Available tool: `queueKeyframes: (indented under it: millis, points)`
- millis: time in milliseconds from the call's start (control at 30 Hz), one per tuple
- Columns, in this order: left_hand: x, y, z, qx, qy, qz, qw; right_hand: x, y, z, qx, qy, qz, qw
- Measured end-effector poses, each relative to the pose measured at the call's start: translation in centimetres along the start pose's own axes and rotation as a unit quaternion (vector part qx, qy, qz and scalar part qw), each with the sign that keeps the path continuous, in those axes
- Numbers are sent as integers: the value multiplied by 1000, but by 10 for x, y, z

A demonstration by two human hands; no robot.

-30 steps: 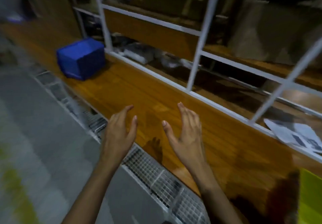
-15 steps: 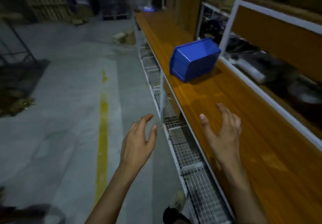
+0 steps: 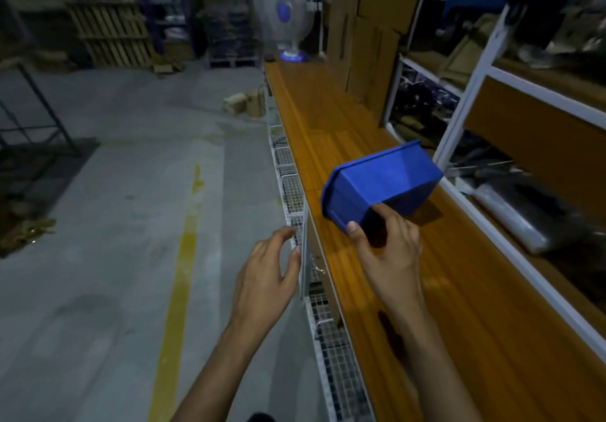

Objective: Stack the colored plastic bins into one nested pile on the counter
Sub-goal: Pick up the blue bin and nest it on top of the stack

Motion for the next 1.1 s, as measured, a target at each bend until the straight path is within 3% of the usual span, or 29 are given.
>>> queueKeyframes:
  millis: [367,533,700,867,933,1033,1100]
  points:
    - [-133,-217,-27,-103,59,-120,986,-54,-98,56,-106,75,61,990]
    - [-201,-297,-50,7,123,-225,966,-62,-107,64,-194,130,80,969]
    - [-256,-294,-54,33,228,-309,923,-52,-63,80,-317,142,92,933]
    - [-281,-250,-15,-4,269,-359,893,-18,-2,87,-427,175,142,876]
    - [-282,-231,12,-19,276,-421,864,3,19,80,-446,196,176,856]
    - [-275,-195,58,-67,298,-554,775,36,58,71,-476,224,246,814]
    - [-264,-166,83,-124,278,-619,724,62,103,70,-509,222,325,765]
Point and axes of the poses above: each hand's wrist, its own y-axis away from the middle knuckle, its own x-axis out of the back of the hand, z = x × y, the point moved 8 cm from there along -y, towards the middle knuckle, and after that the axes turned 11 degrees about y, right-handed, at the moved point
